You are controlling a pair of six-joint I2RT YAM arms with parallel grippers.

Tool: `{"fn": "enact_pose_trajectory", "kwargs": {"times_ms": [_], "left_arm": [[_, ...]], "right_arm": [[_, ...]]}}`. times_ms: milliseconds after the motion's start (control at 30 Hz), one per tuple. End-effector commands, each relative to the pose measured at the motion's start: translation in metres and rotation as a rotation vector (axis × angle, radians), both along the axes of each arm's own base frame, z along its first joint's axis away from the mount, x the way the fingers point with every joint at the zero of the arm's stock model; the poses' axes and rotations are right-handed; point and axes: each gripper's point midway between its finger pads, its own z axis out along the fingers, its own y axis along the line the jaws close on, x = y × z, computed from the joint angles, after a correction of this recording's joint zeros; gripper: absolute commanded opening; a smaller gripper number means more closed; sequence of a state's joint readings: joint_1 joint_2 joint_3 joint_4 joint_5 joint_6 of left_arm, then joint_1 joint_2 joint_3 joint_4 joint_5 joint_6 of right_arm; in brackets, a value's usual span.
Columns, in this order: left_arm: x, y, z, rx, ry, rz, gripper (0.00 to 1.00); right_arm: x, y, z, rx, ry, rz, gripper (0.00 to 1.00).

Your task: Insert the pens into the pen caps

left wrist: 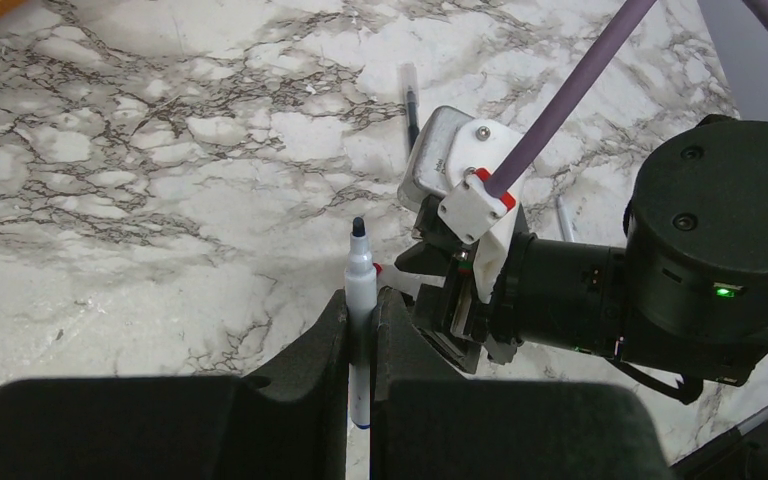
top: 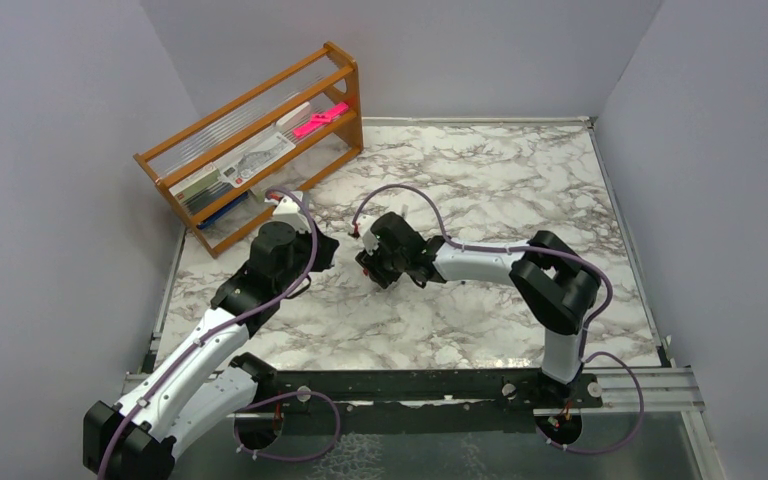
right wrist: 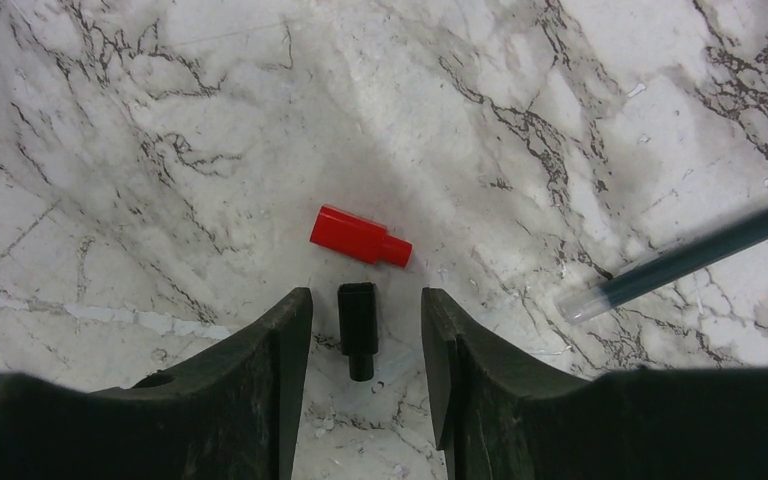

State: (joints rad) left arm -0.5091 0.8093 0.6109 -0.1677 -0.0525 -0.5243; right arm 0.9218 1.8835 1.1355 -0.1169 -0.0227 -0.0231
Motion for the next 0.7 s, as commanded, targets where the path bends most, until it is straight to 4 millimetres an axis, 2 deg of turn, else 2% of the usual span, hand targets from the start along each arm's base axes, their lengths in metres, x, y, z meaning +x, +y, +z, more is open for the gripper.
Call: {"fn": "enact_pose_trajectory", "kwargs": {"times_ms": [0, 100, 233, 333, 400, 500, 600, 667], "left_arm": [[0.000, 0.004, -0.001, 0.006, -0.003, 0.009, 0.00], [0.000, 0.003, 0.000, 0.002, -0.005, 0.007, 0.00], [0.001, 0.002, 0.000, 0.000, -0.005, 0.003, 0.00], [0.002, 0.000, 0.001, -0.005, -0.008, -0.004, 0.00], [0.002, -0.001, 0.001, -0.008, -0.008, -0.006, 0.00], [0.002, -0.004, 0.002, -0.018, -0.008, -0.017, 0.00], [0.002, -0.011, 0.005, -0.054, -0.003, -0.035, 0.00], [0.000, -0.023, 0.013, -0.131, -0.011, -0.075, 0.00]], "right_arm": [[-0.006, -0.005, -0.020, -0.038, 0.025, -0.004, 0.44], [-0.006, -0.007, -0.023, -0.044, 0.030, -0.008, 0.42], [-0.007, -0.008, -0.022, -0.046, 0.033, -0.010, 0.34], [-0.007, -0.009, -0.022, -0.047, 0.034, -0.017, 0.18], [-0.007, -0.009, -0.020, -0.045, 0.034, -0.023, 0.15], [-0.007, -0.011, -0.014, -0.034, 0.030, -0.040, 0.03], [-0.004, -0.011, 0.005, 0.016, 0.008, -0.088, 0.01], [0.001, -0.010, 0.040, 0.107, -0.042, -0.135, 0.01]]}}
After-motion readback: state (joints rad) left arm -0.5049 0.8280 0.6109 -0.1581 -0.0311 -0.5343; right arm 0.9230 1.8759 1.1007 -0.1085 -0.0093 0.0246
